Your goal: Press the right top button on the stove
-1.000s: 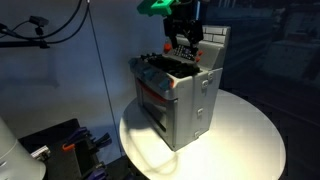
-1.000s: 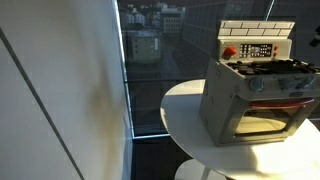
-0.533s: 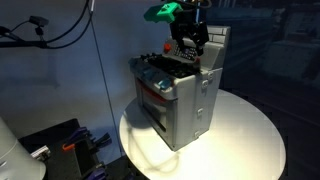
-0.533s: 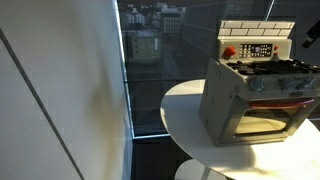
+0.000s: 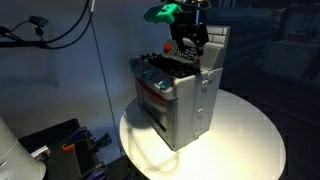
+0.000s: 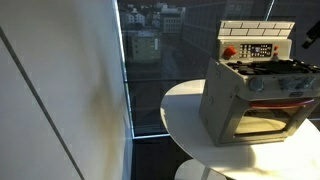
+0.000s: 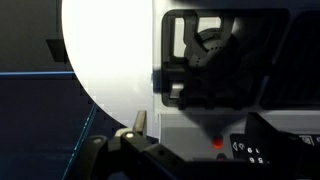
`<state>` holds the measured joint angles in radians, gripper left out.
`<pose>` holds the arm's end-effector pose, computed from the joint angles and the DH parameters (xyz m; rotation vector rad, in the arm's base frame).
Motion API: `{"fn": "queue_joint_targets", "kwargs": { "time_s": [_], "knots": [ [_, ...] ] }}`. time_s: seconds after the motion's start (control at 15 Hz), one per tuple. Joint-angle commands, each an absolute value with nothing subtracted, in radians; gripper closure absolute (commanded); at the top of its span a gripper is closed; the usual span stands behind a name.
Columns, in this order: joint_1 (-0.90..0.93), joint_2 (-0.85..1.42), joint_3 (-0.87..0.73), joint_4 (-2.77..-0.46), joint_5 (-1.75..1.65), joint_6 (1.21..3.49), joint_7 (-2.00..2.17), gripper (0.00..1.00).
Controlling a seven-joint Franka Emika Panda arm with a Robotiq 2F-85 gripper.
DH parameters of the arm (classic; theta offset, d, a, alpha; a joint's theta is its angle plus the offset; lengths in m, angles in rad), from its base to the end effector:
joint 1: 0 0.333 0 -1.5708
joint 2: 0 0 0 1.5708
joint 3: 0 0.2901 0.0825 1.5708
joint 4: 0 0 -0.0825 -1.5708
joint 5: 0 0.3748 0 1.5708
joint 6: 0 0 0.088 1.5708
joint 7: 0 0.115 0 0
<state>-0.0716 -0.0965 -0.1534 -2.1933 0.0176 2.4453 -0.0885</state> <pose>0.5279 -0.1219 0.4342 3.0599 -0.2298 0.5385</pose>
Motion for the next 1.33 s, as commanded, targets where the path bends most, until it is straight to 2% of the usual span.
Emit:
{"fn": "queue_joint_targets", "kwargs": {
  "time_s": [0.0,1.27],
  "knots": [
    [-0.085,-0.073,-0.142,-2.176,0.031,2.477,-0.081,0.0],
    [-0.092,0.083,-0.135,-2.029,0.1,2.544,-0.074,0.0]
  ]
}}
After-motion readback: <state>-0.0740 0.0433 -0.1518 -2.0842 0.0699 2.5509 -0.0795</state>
